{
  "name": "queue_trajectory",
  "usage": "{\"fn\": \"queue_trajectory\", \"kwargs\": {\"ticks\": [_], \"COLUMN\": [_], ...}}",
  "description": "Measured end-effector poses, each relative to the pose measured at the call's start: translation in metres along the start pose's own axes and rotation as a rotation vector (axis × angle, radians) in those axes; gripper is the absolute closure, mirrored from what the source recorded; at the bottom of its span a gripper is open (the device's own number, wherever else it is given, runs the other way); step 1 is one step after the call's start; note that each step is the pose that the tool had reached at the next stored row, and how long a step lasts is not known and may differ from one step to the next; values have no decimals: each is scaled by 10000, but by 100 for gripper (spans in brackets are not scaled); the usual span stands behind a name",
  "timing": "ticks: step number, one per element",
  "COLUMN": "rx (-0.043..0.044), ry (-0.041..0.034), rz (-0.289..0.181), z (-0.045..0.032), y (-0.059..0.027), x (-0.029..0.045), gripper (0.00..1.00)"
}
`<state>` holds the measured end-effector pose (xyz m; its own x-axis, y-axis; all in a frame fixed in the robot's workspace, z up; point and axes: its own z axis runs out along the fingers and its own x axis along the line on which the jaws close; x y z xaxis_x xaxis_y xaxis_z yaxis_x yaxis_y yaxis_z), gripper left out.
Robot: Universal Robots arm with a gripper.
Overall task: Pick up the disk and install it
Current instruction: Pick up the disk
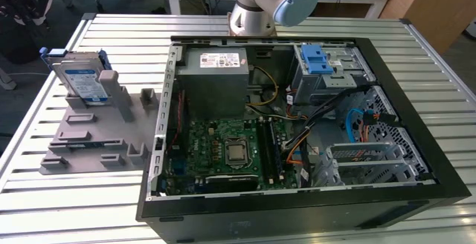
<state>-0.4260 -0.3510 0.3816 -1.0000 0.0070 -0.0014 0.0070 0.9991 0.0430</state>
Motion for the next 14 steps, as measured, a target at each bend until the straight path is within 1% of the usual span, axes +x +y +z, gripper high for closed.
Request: {"fn": "queue_trajectory", "kwargs": {"ticks": [8,14], "rx": [-1,-1], "ry": [18,37], "rz": [-411,-846], "z": [0,0], "y": [0,0], "x": [0,0], "gripper": [89,89]}}
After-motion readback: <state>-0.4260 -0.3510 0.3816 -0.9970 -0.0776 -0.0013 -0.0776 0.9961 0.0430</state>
